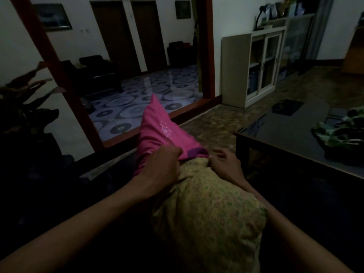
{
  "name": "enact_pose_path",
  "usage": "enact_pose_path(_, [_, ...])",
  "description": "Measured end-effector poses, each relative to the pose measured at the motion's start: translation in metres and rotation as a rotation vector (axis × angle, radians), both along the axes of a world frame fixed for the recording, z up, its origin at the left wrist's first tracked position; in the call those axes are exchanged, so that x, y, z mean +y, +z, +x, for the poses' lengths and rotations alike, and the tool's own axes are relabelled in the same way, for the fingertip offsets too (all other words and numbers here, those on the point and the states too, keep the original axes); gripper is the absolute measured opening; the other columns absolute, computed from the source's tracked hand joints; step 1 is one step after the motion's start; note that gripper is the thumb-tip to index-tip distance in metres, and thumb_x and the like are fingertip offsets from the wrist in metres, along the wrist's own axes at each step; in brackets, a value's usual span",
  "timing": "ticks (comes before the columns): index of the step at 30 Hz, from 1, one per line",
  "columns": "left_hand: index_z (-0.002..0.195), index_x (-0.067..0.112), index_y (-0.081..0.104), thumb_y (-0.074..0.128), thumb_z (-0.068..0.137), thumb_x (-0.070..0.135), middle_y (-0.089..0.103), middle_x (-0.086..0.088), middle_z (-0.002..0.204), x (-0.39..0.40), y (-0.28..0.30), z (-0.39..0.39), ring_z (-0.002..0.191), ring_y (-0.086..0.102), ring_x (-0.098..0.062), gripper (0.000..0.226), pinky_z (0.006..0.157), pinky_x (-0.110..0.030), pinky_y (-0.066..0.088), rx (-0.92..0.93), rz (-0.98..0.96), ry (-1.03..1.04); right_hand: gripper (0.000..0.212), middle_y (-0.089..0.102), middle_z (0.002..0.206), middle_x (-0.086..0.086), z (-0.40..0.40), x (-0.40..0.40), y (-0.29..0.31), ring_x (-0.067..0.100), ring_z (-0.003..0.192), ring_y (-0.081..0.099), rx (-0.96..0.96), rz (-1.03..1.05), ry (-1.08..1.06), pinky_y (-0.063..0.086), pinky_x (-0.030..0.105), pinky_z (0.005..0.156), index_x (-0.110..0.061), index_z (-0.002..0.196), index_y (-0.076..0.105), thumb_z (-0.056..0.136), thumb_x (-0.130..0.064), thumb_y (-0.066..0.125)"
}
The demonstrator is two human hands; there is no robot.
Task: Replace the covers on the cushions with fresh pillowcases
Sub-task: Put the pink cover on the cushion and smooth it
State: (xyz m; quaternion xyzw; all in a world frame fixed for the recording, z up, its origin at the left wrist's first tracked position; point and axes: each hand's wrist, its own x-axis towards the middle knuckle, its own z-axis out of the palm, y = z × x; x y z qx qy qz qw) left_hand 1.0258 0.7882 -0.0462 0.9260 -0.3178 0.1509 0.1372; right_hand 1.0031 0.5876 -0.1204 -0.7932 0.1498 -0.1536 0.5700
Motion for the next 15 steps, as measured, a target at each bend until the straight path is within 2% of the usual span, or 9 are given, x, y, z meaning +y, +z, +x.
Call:
enact_pose_path(2, [0.099, 0.016, 0.069, 0.048, 0.082, 0.027, 0.071, -0.014, 0.091, -0.010, 0.005, -0.017, 0.084, 0.067, -0.035, 0.029, 0.067, -0.036, 0.048, -0.022, 0.012, -0.080, 0.046, 0.064, 0.119, -0.002, 0.004, 0.004, 0.017, 0.004, 0.098, 0.061, -0.137, 0.042, 0.113, 0.046, 0.015, 0.079, -0.019, 0.133, 0.061, 0.089, -0.014, 0.072])
enact_pose_path(4, [0.112, 0.020, 0.067, 0.038, 0.080, 0.043, 0.073, -0.013, 0.096, -0.017, 0.009, -0.029, 0.086, 0.067, -0.034, 0.049, 0.071, -0.041, 0.052, 0.000, 0.049, -0.156, 0.051, 0.066, 0.124, -0.005, 0.008, 0.007, 0.027, 0.000, 0.105, 0.062, -0.229, 0.023, 0.273, 0.047, 0.008, 0.081, -0.024, 0.133, 0.063, 0.086, -0.006, 0.070])
enact_pose_path(5, [0.114, 0.022, 0.067, 0.038, 0.081, 0.044, 0.073, -0.011, 0.097, -0.019, 0.010, -0.032, 0.086, 0.068, -0.033, 0.049, 0.071, -0.042, 0.052, -0.001, 0.044, -0.195, 0.050, 0.068, 0.123, -0.007, 0.010, 0.007, 0.029, 0.000, 0.109, 0.062, -0.250, -0.024, 0.313, 0.047, 0.008, 0.084, -0.027, 0.129, 0.067, 0.083, -0.009, 0.070])
enact_pose_path(7, [0.110, 0.024, 0.071, 0.049, 0.086, 0.039, 0.075, -0.006, 0.093, -0.018, 0.013, -0.031, 0.079, 0.070, -0.025, 0.036, 0.069, -0.039, 0.054, -0.013, -0.040, -0.274, 0.036, 0.072, 0.116, -0.008, 0.013, 0.005, 0.032, 0.002, 0.106, 0.065, -0.259, -0.098, 0.347, 0.050, 0.014, 0.086, -0.031, 0.117, 0.074, 0.084, -0.016, 0.073])
enact_pose_path(9, [0.107, 0.024, 0.076, 0.068, 0.086, 0.026, 0.077, 0.001, 0.091, -0.014, 0.015, -0.024, 0.075, 0.071, -0.010, 0.022, 0.069, -0.029, 0.056, 0.052, -0.164, -0.312, 0.019, 0.074, 0.099, -0.012, 0.014, 0.002, 0.032, 0.000, 0.090, 0.066, -0.239, -0.168, 0.383, 0.052, 0.017, 0.078, -0.033, 0.102, 0.076, 0.087, -0.020, 0.077])
enact_pose_path(11, [0.106, 0.020, 0.076, 0.079, 0.082, 0.022, 0.076, 0.005, 0.095, -0.008, 0.018, -0.014, 0.083, 0.071, -0.002, 0.024, 0.073, -0.020, 0.056, 0.173, -0.245, -0.311, 0.016, 0.069, 0.081, -0.020, 0.018, -0.001, 0.029, -0.005, 0.071, 0.060, -0.238, -0.279, 0.356, 0.047, 0.018, 0.066, -0.034, 0.091, 0.074, 0.085, -0.020, 0.080])
enact_pose_path(12, [0.106, 0.019, 0.075, 0.082, 0.081, 0.024, 0.076, 0.006, 0.098, -0.002, 0.020, -0.006, 0.089, 0.070, -0.001, 0.026, 0.077, -0.019, 0.055, 0.258, -0.261, -0.305, 0.014, 0.069, 0.077, -0.021, 0.020, -0.003, 0.027, -0.006, 0.068, 0.060, -0.231, -0.305, 0.335, 0.045, 0.019, 0.065, -0.034, 0.090, 0.075, 0.085, -0.021, 0.081])
enact_pose_path(14, [0.110, 0.020, 0.074, 0.081, 0.083, 0.034, 0.073, 0.009, 0.106, 0.010, 0.024, 0.011, 0.099, 0.068, 0.001, 0.031, 0.087, -0.018, 0.054, 0.381, -0.258, -0.282, 0.006, 0.073, 0.079, -0.016, 0.024, -0.007, 0.025, 0.000, 0.075, 0.066, -0.198, -0.287, 0.298, 0.051, 0.025, 0.073, -0.031, 0.089, 0.079, 0.085, -0.027, 0.081])
enact_pose_path(15, [0.113, 0.022, 0.074, 0.079, 0.083, 0.040, 0.072, 0.011, 0.110, 0.017, 0.025, 0.020, 0.102, 0.066, 0.001, 0.035, 0.091, -0.018, 0.053, 0.365, -0.234, -0.248, 0.004, 0.076, 0.083, -0.012, 0.026, -0.010, 0.023, 0.007, 0.081, 0.070, -0.176, -0.259, 0.274, 0.055, 0.030, 0.079, -0.029, 0.089, 0.080, 0.085, -0.029, 0.080])
